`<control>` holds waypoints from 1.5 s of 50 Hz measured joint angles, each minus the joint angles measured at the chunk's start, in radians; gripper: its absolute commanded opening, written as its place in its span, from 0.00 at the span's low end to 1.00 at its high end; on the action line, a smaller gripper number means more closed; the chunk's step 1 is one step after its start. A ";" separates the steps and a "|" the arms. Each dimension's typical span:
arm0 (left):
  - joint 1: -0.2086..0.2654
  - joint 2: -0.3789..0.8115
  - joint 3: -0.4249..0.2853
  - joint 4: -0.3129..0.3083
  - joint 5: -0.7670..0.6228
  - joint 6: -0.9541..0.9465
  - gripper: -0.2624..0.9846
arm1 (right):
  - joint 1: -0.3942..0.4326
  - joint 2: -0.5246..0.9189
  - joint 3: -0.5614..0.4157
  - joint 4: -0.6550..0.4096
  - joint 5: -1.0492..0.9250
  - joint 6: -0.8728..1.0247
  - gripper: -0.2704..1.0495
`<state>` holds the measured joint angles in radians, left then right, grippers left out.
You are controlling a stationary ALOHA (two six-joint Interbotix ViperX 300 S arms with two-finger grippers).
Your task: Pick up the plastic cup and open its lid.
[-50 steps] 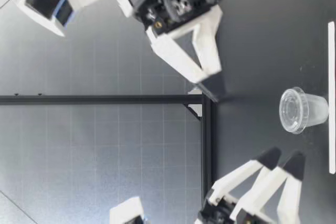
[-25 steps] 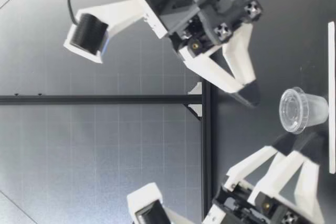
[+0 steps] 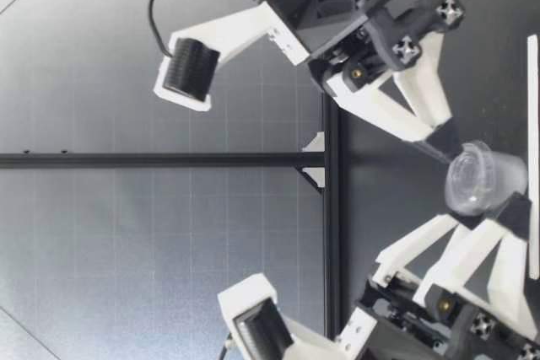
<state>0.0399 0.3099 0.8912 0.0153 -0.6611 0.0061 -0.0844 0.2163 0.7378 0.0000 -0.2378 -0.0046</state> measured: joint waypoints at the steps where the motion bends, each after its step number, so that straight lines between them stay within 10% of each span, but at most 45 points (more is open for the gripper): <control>1: 0.000 0.002 0.000 0.000 0.000 0.000 0.64 | 0.000 0.002 0.000 0.000 0.005 0.000 0.06; 41: -0.002 0.034 -0.058 0.000 0.034 -0.002 0.63 | 0.000 0.048 -0.028 0.000 0.029 0.006 0.06; 57: -0.002 0.038 -0.064 -0.009 0.034 -0.025 0.40 | 0.000 0.048 -0.028 0.002 0.029 0.006 0.06; 75: -0.002 0.017 -0.037 -0.009 0.008 -0.029 0.39 | 0.000 -0.124 0.072 -0.002 -0.014 -0.011 0.06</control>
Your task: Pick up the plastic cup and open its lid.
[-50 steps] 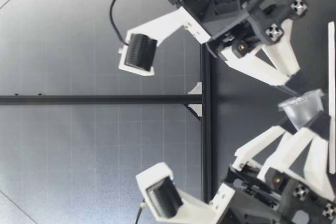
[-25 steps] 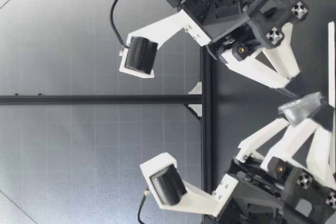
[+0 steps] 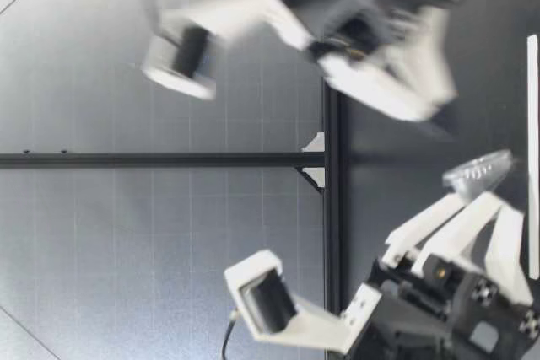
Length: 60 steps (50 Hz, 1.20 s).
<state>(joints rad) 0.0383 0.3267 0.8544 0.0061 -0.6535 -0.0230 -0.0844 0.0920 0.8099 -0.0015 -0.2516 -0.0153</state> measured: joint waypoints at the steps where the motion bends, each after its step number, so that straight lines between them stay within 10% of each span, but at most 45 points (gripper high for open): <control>1: -0.002 -0.006 0.005 0.000 -0.011 -0.002 0.39 | 0.002 -0.031 0.011 -0.002 -0.018 -0.002 0.06; 18: -0.009 -0.143 0.094 -0.002 -0.364 -0.061 0.39 | 0.021 -0.307 0.156 -0.103 -0.324 -0.202 0.12; 36: -0.009 -0.158 0.084 -0.003 -0.486 -0.155 0.39 | 0.023 -0.296 0.160 -0.103 -0.336 -0.557 0.58; 60: -0.009 -0.204 0.084 -0.005 -0.588 -0.199 0.39 | 0.031 -0.179 0.158 0.055 -0.574 -1.039 0.58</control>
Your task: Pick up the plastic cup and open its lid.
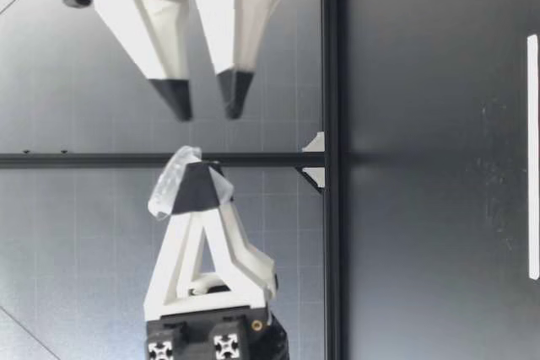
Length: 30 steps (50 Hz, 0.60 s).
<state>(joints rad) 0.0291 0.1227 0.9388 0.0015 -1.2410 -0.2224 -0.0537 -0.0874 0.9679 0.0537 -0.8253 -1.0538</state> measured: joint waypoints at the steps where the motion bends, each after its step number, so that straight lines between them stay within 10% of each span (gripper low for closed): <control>1: 0.000 0.000 0.000 0.000 -0.002 0.000 0.39 | 0.003 0.008 0.000 0.012 -0.018 -0.023 0.58; 30: -0.002 0.020 -0.006 0.000 -0.008 0.000 0.39 | 0.035 0.041 -0.046 0.114 -0.081 -0.138 0.58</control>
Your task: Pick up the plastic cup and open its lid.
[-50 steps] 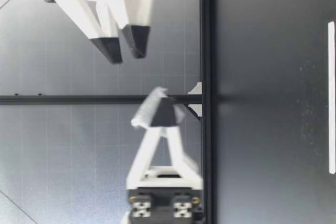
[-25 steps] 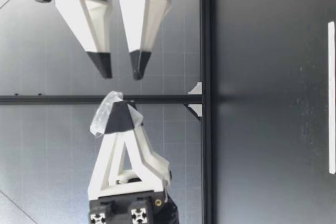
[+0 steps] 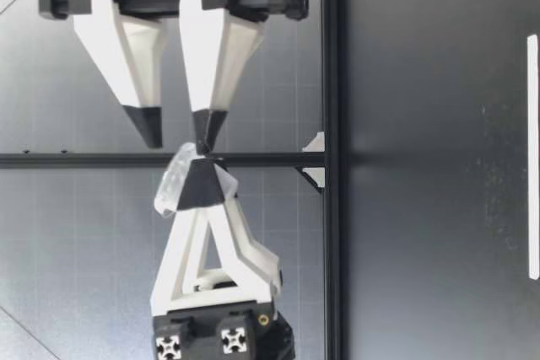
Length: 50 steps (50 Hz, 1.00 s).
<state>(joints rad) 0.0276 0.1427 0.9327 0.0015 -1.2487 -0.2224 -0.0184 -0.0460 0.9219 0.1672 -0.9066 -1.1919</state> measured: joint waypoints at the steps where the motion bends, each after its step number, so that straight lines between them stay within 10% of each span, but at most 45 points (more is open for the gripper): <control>1: 0.000 0.002 0.000 0.000 0.000 -0.002 0.39 | 0.000 -0.008 0.005 0.008 -0.003 -0.009 0.58; 17: -0.006 0.005 0.015 0.006 0.021 0.003 0.39 | 0.006 -0.106 0.069 0.066 -0.026 0.006 0.58; 36: -0.006 -0.026 0.046 0.018 0.095 0.106 0.39 | 0.012 -0.101 0.060 0.049 0.193 0.854 0.57; 50: -0.006 -0.083 0.098 0.025 0.103 0.129 0.39 | 0.014 -0.101 0.063 0.026 0.245 1.049 0.57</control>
<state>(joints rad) 0.0215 0.0598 1.0308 0.0261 -1.1459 -0.0936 -0.0046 -0.1473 0.9848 0.1933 -0.6611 -0.1427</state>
